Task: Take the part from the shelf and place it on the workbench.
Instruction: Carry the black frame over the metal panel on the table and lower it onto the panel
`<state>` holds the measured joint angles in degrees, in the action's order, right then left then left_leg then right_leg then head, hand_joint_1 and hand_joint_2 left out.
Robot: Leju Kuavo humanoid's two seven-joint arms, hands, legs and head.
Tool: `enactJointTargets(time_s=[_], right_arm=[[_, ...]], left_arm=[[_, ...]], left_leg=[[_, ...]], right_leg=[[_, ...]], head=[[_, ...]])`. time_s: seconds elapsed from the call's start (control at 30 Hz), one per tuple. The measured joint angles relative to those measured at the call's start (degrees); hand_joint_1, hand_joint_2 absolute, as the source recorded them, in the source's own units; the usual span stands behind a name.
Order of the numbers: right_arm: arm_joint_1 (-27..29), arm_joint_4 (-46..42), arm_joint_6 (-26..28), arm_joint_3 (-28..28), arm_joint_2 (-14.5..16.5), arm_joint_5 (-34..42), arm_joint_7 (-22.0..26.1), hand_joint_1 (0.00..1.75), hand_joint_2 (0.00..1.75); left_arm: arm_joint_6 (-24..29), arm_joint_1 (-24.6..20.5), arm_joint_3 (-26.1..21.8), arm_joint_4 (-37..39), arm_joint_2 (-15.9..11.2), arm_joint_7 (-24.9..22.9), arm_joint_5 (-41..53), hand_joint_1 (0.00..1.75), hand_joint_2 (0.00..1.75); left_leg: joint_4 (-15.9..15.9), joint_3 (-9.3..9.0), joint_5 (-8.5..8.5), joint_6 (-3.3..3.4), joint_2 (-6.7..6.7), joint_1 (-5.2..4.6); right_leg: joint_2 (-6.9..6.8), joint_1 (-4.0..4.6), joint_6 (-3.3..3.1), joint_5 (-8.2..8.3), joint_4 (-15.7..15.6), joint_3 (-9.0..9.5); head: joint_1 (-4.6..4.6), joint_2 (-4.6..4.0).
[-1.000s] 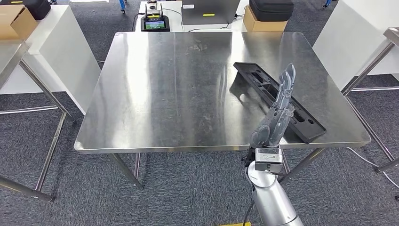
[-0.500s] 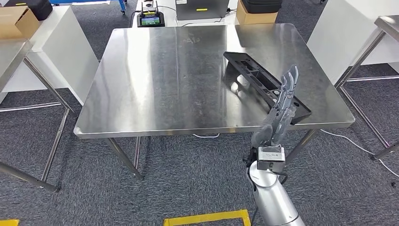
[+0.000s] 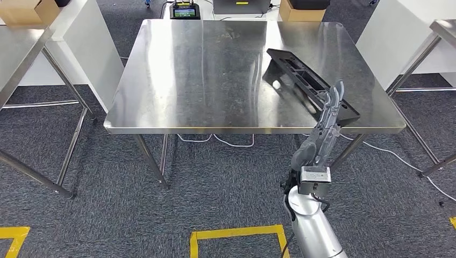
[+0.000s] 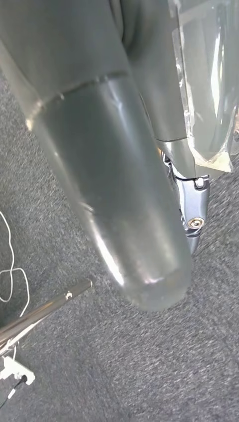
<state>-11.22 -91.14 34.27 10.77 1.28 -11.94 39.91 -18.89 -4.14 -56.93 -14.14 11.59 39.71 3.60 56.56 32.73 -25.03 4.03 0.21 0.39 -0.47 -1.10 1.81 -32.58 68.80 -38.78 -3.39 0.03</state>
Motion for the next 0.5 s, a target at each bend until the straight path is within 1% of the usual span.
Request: enactJointTargets(time_s=[0.03, 0.07, 0.1, 0.13, 0.17, 0.2, 0.23, 0.27, 0.3, 0.33, 0.37, 0.4, 0.43, 0.47, 0.5], right_arm=[[0.3, 0.0, 0.0, -0.2, 0.0, 0.0, 0.0, 0.00, 0.00], [0.6, 0.0, -0.1, -0.4, 0.0, 0.0, 0.0, 0.00, 0.00], [0.8, 0.0, -0.1, -0.5, 0.0, 0.0, 0.0, 0.00, 0.00], [1.0, 0.0, -0.1, -0.6, 0.0, 0.0, 0.0, 0.00, 0.00], [1.1, 0.0, -0.1, -0.6, 0.0, 0.0, 0.0, 0.00, 0.00], [1.2, -0.1, -0.1, -0.7, 0.0, -0.1, 0.0, 0.00, 0.00], [1.3, -0.2, -0.1, -0.8, 0.1, -0.2, 0.0, 0.00, 0.00], [1.4, -0.3, -0.2, -0.9, 0.1, -0.2, 0.0, 0.00, 0.00], [1.6, -0.4, -0.4, -1.0, 0.1, -0.3, 0.0, 0.00, 0.00], [1.9, -0.4, -0.6, -1.2, 0.2, -0.3, -0.1, 0.00, 0.00], [2.1, -0.4, -0.8, -1.3, 0.2, -0.3, -0.2, 0.00, 0.00], [2.3, -0.4, -1.2, -1.4, 0.4, -0.3, -0.4, 0.00, 0.00], [2.4, -0.4, -1.6, -1.5, 0.5, -0.1, -0.7, 0.00, 0.00], [2.4, -0.3, -2.1, -1.5, 0.7, 0.2, -1.1, 0.00, 0.00], [2.5, 0.0, -2.7, -1.6, 0.9, 0.6, -1.6, 0.00, 0.00]], left_arm=[[-0.1, 0.0, 0.0, 0.0, 0.0, 0.0, 0.0, 0.00, 0.00], [-0.3, 0.0, 0.0, 0.0, 0.0, 0.0, 0.1, 0.00, 0.00], [-0.4, 0.0, 0.0, 0.0, 0.0, 0.0, 0.2, 0.00, 0.00], [-0.5, 0.0, 0.0, 0.0, 0.0, 0.0, 0.4, 0.00, 0.00], [-0.5, 0.0, 0.0, 0.0, 0.1, -0.1, 0.5, 0.00, 0.00], [-0.6, 0.0, 0.0, 0.0, 0.1, -0.1, 0.6, 0.00, 0.00], [-0.6, 0.0, 0.0, 0.0, 0.1, -0.1, 0.7, 0.00, 0.00], [-0.7, 0.0, 0.0, 0.0, 0.1, -0.1, 0.9, 0.00, 0.00], [-0.7, 0.0, 0.0, 0.0, 0.1, -0.2, 1.0, 0.00, 0.00], [-0.7, 0.1, 0.0, 0.0, 0.0, -0.3, 1.1, 0.00, 0.00], [-0.7, 0.1, 0.0, 0.0, 0.0, -0.3, 1.2, 0.00, 0.00], [-0.7, 0.2, -0.1, 0.0, -0.1, -0.4, 1.2, 0.00, 0.00], [-0.6, 0.2, -0.1, 0.0, -0.1, -0.4, 1.2, 0.00, 0.00], [-0.6, 0.2, -0.1, 0.0, -0.1, -0.4, 1.3, 0.00, 0.00], [-0.6, 0.2, -0.1, 0.0, -0.2, -0.5, 1.3, 0.00, 0.00]], left_leg=[[0.0, 0.97, 0.73, 0.03, 0.01, -0.11], [0.1, 1.93, 1.46, 0.03, 0.01, -0.21], [0.1, 2.84, 2.18, -0.05, 0.00, -0.30], [0.1, 3.72, 2.90, -0.17, -0.01, -0.37], [0.2, 4.43, 3.59, -0.36, -0.03, -0.45], [0.3, 5.01, 4.21, -0.60, -0.04, -0.57], [0.3, 5.34, 4.87, -0.88, -0.05, -0.68], [0.2, 5.50, 5.47, -1.16, -0.04, -0.73], [0.1, 5.58, 6.08, -1.49, -0.04, -0.77], [-0.1, 5.70, 6.59, -1.82, -0.05, -0.68], [0.2, 6.05, 6.11, -2.17, -0.12, -0.55], [1.2, 6.57, 4.43, -2.55, -0.20, -0.41], [3.3, 7.30, 1.57, -2.92, -0.29, -0.23], [6.6, 8.09, -1.98, -3.36, -0.36, -0.07], [10.5, 8.78, -4.92, -3.78, -0.37, 0.11]], right_leg=[[0.05, 0.01, 0.18, -1.10, 3.1, -0.35], [0.10, 0.03, 0.65, -0.97, 4.7, 0.05], [0.14, 0.09, 1.20, 0.06, 4.3, 1.41], [0.16, 0.15, 1.60, 1.32, 1.9, 3.77], [0.17, 0.24, 1.66, 2.07, -1.9, 6.95], [0.17, 0.49, 1.43, 2.02, -6.8, 10.47], [0.20, 0.72, 1.01, 1.57, -10.7, 12.99], [0.22, 0.99, 0.57, 1.05, -13.3, 14.52], [0.24, 1.24, 0.16, 0.90, -14.6, 14.92], [0.24, 0.87, -0.31, 1.35, -14.5, 14.36], [0.17, 0.56, -0.80, 1.96, -14.5, 13.85], [0.08, 0.19, -1.47, 2.69, -14.5, 13.19], [0.00, -0.17, -2.05, 3.52, -14.6, 12.43], [-0.06, -0.08, -2.43, 4.28, -14.5, 11.67], [-0.10, -0.05, -2.67, 5.05, -14.5, 10.90]], head=[[-0.04, 0.00], [-0.03, 0.01], [-0.04, 0.01], [-0.04, 0.01], [-0.03, 0.01], [-0.06, 0.01], [0.04, 0.01], [0.11, 0.01], [0.19, 0.01], [0.32, 0.01], [0.36, 0.01], [0.46, 0.01], [0.55, 0.00], [0.62, 0.00], [0.66, -0.01]])
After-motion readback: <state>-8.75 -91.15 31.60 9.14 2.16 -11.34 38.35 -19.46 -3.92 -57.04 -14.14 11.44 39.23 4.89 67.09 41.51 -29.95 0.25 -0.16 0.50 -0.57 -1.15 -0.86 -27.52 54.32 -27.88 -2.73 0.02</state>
